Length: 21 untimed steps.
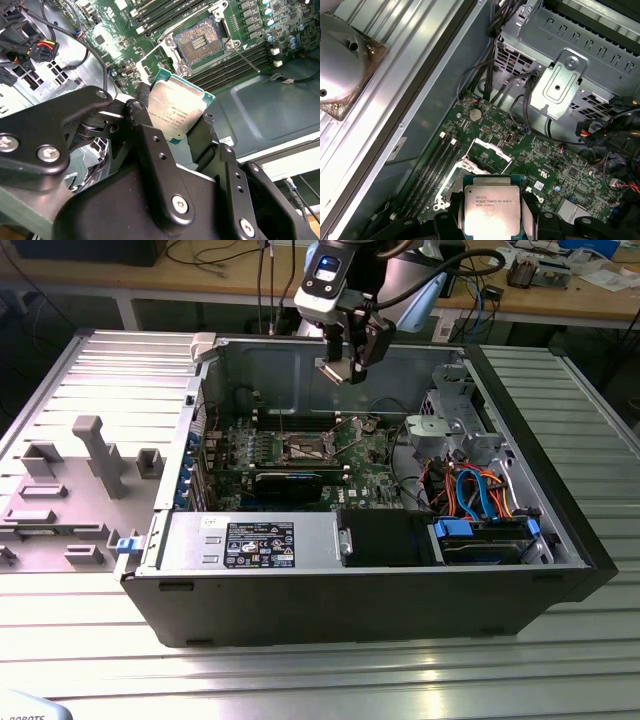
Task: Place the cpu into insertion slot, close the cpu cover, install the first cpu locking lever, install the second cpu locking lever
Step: 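Place the cpu into insertion slot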
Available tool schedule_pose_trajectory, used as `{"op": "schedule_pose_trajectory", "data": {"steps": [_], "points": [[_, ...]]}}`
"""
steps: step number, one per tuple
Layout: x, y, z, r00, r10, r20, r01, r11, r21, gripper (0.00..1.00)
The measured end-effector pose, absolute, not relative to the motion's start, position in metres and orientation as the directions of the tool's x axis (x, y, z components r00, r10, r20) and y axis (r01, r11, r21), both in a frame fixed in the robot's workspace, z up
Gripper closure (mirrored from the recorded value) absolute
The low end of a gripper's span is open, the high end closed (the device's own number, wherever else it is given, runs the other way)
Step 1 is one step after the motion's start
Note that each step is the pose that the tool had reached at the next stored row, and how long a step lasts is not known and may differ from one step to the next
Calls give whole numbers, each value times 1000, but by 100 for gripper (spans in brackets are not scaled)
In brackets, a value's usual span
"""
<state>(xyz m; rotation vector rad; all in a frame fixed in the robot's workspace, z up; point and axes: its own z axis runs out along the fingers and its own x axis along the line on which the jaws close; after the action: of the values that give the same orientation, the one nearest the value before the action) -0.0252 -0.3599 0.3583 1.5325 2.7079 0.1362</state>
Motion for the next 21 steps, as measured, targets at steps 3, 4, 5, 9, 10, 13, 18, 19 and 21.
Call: {"op": "schedule_pose_trajectory", "data": {"steps": [3,4,5,9,10,13,18,19,21], "points": [[-25,-360,358,-513,858,19,856,510,89,45],[-25,-360,358,-513,858,19,856,509,89,45],[-25,-360,358,-511,859,19,857,508,89,45],[-25,-360,358,-508,861,19,859,504,89,45],[-25,-360,358,-507,862,19,859,504,89,45],[-25,-360,357,-504,864,19,861,501,89,45],[-25,-360,357,-498,867,19,865,495,89,45],[-25,-360,357,-497,867,19,865,494,89,45],[-25,-360,357,-495,868,19,866,492,89,45]]}}
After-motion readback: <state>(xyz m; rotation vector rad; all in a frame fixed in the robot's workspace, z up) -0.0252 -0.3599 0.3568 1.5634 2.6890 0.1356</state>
